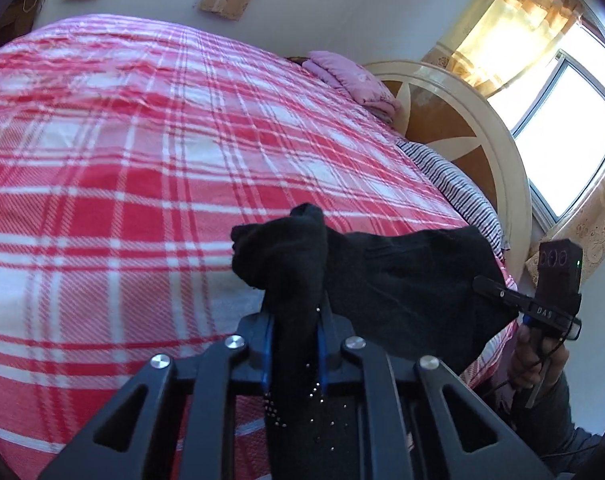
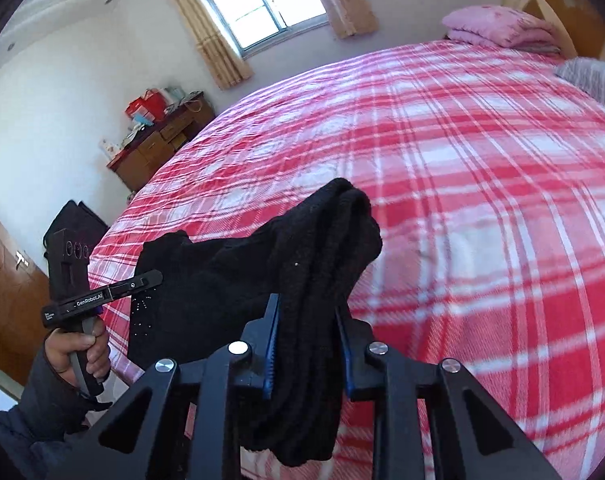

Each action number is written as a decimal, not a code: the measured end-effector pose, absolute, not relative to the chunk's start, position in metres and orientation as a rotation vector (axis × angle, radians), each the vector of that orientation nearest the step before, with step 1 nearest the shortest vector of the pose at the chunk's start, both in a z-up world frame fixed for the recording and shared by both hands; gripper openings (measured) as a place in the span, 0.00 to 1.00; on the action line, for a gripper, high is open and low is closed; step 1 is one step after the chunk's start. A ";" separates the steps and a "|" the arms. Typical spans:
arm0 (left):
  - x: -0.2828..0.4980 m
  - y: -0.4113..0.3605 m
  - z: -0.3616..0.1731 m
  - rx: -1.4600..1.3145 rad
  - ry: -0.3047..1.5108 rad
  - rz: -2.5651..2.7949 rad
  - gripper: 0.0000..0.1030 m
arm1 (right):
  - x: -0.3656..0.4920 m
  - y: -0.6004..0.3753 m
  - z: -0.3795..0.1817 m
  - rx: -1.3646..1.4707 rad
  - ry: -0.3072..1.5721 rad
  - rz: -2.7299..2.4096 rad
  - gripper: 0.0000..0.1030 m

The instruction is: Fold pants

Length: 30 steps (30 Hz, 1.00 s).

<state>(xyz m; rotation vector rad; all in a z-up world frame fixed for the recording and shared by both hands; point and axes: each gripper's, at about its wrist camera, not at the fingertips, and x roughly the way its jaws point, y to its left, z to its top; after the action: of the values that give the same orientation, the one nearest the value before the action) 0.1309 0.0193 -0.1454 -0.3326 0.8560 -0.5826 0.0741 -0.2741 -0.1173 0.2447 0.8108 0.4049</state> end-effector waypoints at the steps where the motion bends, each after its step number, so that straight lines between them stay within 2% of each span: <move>1: 0.131 0.027 -0.141 -0.335 0.846 -0.572 0.17 | 0.083 -0.265 -0.111 0.222 0.810 0.421 0.25; 9: 0.133 0.111 -0.118 -0.391 0.773 -0.440 0.16 | 0.159 -0.173 -0.077 0.074 0.805 0.577 0.25; 14: 0.128 0.175 -0.106 -0.425 0.712 -0.309 0.16 | 0.204 -0.100 -0.076 0.033 0.802 0.701 0.25; 20: 0.125 0.240 -0.111 -0.446 0.664 -0.146 0.16 | 0.245 -0.024 -0.100 0.050 0.836 0.795 0.25; 27: 0.134 0.258 -0.154 -0.449 0.738 -0.062 0.16 | 0.281 0.017 -0.152 0.044 0.947 0.741 0.25; 28: 0.135 0.259 -0.159 -0.451 0.746 -0.052 0.18 | 0.285 0.018 -0.158 0.050 0.964 0.734 0.26; 30: 0.137 0.264 -0.168 -0.455 0.765 -0.017 0.31 | 0.294 0.015 -0.166 0.081 0.989 0.717 0.29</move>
<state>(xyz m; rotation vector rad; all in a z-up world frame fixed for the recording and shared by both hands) 0.1373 0.2644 -0.1682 -0.4547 0.7653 -0.0174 0.2937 0.0150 -0.1660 0.0810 0.9886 0.7168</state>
